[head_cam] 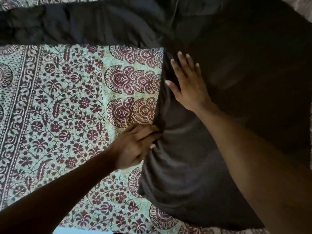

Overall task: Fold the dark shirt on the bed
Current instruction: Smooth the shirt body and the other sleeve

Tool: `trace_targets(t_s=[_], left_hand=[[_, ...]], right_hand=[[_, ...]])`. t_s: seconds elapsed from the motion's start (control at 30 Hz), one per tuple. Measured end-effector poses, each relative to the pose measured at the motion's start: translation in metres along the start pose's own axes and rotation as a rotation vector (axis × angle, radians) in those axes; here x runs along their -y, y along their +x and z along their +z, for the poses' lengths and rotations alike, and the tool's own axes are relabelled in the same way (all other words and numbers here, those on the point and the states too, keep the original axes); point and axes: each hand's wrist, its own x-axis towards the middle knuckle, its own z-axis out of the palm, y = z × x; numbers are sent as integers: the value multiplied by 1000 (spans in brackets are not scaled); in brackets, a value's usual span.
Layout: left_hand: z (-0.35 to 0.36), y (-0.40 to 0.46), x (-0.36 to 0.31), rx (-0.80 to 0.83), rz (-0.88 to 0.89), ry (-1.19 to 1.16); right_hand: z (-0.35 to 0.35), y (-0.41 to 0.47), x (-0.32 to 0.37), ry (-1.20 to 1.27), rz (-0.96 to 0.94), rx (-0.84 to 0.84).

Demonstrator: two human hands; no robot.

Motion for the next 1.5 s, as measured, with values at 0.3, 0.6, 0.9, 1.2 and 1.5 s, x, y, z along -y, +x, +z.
trace_targets(t_s=[0.3, 0.6, 0.9, 1.2, 1.5], left_hand=[[-43, 124, 41, -240, -369, 59], [6, 73, 4, 189, -70, 249], [11, -42, -30, 296, 5, 208], [17, -37, -59, 100, -4, 181], [53, -48, -96, 319, 497, 252]], right_hand=[[13, -127, 65, -60, -114, 176], [26, -242, 106, -29, -190, 197], [30, -304, 114, 31, -175, 114], [42, -374, 131, 17, -38, 129], [26, -359, 64, 152, 815, -248]])
